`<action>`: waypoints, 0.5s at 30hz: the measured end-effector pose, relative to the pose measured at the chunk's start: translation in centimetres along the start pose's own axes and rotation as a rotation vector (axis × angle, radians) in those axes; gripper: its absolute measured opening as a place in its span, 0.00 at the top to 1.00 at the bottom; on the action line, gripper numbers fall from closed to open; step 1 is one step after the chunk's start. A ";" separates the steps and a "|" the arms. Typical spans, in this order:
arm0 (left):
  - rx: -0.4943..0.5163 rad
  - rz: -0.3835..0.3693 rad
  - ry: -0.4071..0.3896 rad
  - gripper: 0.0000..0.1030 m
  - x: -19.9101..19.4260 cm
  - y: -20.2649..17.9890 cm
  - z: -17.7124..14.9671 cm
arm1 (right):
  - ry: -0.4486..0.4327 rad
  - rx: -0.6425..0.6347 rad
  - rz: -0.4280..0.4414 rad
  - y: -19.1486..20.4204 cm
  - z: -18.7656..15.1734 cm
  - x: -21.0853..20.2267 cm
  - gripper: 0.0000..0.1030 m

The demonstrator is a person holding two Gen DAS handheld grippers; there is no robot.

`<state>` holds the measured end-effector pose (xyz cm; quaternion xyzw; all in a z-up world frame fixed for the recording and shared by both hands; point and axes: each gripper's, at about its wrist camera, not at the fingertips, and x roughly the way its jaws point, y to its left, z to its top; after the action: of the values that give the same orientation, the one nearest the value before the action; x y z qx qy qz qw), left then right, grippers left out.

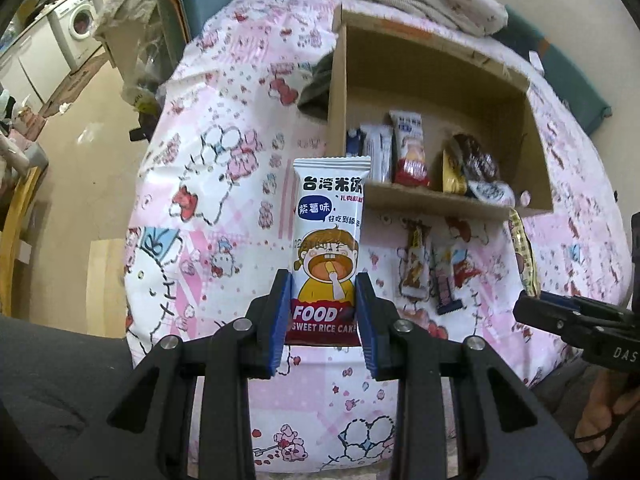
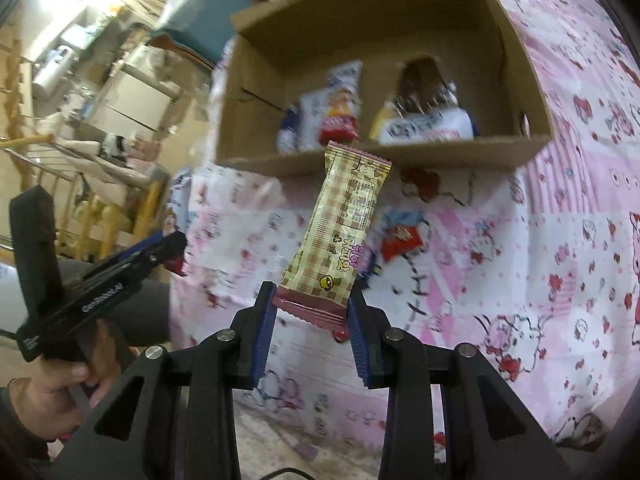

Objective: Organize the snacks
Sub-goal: 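Lift and carry both held snacks over the box and lower them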

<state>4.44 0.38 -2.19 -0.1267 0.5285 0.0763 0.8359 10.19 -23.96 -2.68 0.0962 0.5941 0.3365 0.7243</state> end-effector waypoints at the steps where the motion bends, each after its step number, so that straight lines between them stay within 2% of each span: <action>1: -0.001 -0.002 -0.013 0.73 -0.4 0.0 0.3 | -0.016 -0.002 0.015 0.2 0.2 -0.3 0.65; 9: 0.021 -0.011 -0.088 0.73 -2.5 -0.6 3.1 | -0.165 -0.015 0.087 0.9 1.1 -2.9 0.65; 15: 0.046 -0.017 -0.117 0.73 -3.0 -1.4 5.3 | -0.288 0.012 0.069 0.2 2.0 -4.8 0.65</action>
<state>8.09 0.58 2.84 -0.1072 0.4791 0.0641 0.8688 11.61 -26.21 1.83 0.1679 0.4825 0.3405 0.7893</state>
